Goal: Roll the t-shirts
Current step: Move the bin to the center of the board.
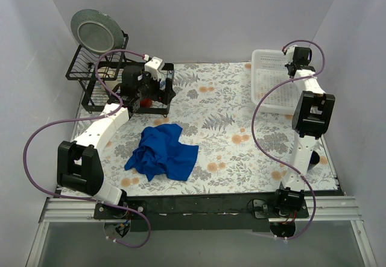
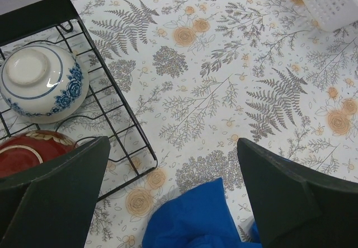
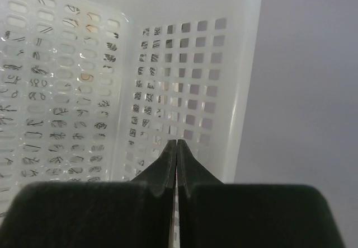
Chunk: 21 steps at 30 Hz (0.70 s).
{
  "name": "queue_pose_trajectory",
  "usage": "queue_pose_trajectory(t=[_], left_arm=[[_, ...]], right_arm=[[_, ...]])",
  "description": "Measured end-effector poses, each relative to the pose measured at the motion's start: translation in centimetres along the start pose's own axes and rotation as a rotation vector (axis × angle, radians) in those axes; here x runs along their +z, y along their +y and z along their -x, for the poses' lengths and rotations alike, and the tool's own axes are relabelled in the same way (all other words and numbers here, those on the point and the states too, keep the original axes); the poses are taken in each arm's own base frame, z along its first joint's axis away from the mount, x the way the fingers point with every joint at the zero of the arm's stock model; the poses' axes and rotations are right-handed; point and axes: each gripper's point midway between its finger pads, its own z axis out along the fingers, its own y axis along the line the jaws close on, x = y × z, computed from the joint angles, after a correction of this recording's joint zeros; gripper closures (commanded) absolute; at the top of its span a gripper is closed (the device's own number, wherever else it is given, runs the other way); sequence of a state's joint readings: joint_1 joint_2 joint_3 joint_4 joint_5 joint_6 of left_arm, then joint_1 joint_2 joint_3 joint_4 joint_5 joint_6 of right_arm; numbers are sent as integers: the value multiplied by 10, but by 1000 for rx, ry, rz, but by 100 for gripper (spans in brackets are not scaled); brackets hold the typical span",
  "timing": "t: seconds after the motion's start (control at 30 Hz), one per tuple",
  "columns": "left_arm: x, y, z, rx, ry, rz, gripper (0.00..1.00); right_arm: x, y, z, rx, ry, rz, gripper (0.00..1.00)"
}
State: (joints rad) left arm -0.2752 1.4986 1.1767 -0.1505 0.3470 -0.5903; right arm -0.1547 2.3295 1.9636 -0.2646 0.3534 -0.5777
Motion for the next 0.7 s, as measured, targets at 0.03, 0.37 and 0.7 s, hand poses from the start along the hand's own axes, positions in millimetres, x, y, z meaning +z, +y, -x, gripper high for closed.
queue_pose_trajectory(t=[0.03,0.37,0.7], left_arm=[[0,0,0,0,0,0,2],[2,-1,-1,-17,3,-4,2],[12,-1,-2,-45,14,-21,2]], right_arm=[[0,-2,1,-13,-3,-9,99],[-10,12,2,-102,-20,67,99],[-98,35,39,-130,-151,216,99]])
